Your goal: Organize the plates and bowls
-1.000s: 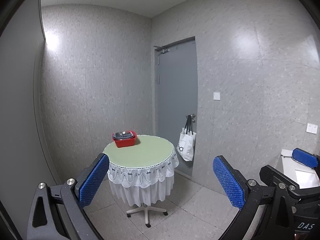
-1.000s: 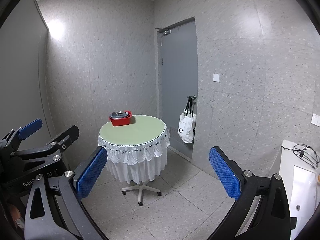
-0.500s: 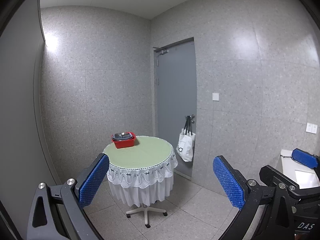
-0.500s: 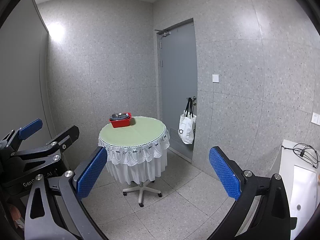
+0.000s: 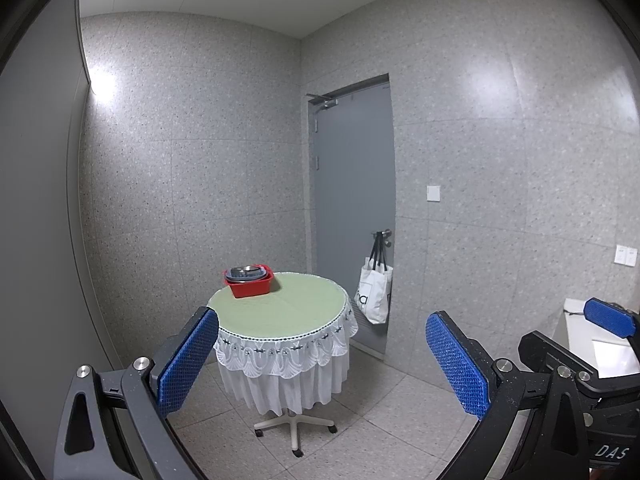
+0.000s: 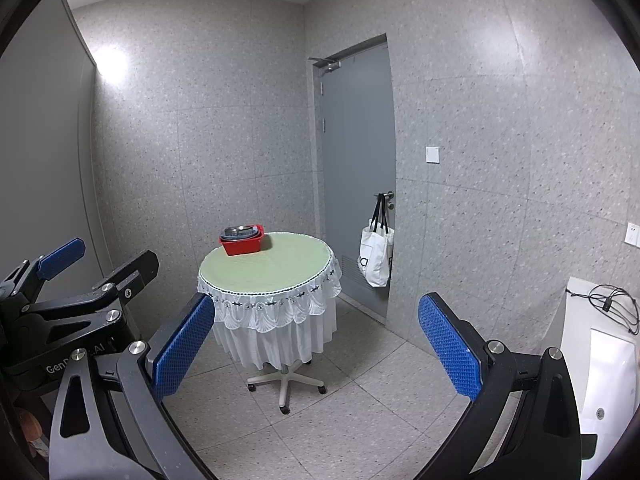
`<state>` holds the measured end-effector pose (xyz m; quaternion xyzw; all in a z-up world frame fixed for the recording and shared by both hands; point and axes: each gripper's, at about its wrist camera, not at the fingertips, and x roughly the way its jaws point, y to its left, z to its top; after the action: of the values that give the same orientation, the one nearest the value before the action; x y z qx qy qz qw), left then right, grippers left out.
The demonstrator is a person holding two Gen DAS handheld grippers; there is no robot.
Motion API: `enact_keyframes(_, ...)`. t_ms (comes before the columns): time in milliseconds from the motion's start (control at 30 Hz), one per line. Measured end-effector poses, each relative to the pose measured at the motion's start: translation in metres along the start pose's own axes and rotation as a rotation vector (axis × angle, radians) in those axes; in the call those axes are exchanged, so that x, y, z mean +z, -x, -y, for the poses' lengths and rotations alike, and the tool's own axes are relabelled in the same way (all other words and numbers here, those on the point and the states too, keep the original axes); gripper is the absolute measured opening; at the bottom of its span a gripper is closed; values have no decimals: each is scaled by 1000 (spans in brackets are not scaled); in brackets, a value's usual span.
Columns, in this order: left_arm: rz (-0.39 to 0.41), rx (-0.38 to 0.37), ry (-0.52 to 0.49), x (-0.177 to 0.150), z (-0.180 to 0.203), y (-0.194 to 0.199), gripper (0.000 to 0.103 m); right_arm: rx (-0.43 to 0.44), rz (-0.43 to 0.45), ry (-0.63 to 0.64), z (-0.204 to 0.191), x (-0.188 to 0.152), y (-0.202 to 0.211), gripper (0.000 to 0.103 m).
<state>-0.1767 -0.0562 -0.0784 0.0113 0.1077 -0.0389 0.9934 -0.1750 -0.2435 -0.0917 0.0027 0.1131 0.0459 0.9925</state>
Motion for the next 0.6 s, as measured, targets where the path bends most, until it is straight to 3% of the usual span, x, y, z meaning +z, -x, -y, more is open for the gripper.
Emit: enact_keyframes(600, -1, 12, 5, -2, 0, -23, 102, 8, -8, 0, -5, -1, -14, 103)
